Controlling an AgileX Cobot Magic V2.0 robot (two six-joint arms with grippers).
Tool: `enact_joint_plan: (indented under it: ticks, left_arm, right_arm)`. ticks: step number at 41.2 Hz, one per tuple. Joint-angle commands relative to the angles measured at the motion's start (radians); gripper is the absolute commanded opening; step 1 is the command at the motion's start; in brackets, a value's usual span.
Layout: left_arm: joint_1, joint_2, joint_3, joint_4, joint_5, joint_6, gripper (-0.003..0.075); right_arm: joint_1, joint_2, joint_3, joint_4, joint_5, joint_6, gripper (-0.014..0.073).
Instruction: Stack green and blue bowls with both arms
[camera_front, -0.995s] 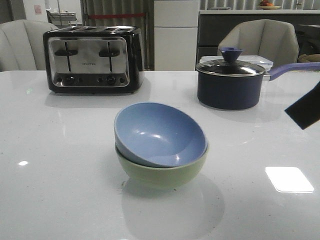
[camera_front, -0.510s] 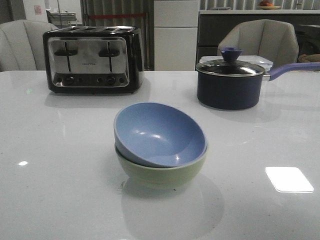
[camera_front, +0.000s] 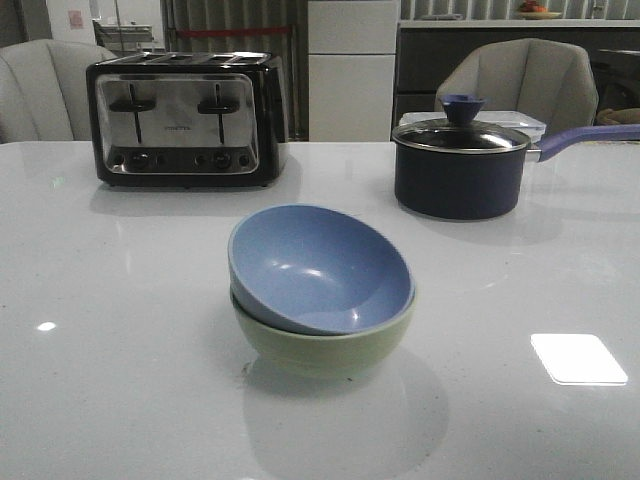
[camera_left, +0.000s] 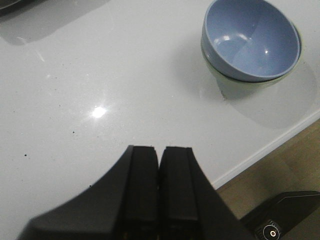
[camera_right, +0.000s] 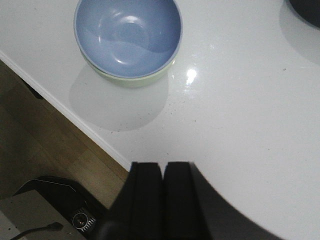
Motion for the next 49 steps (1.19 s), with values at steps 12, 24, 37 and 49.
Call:
enact_joint_plan:
  ticks: [12,24,37,49]
  left_arm:
    - [0.002,-0.003,-0.028,0.006,-0.076,-0.010,0.0096]
    - [0.047,-0.062,-0.026,-0.020,-0.088,-0.010,0.0096]
    - [0.366,-0.405,0.234,-0.167,-0.395,-0.006,0.0097]
    - [0.565,-0.743,0.595,-0.167,-0.668,-0.006,0.0096]
  right_arm:
    - [-0.009,-0.005,-0.027,0.002,-0.051,0.000,0.0053]
    - [-0.009,-0.005,-0.027,0.002,-0.051,0.000,0.0053]
    - [-0.009,-0.005,-0.027,0.002,-0.051,0.000,0.0053]
    - [-0.009,-0.005,-0.027,0.002,-0.051,0.000,0.0053]
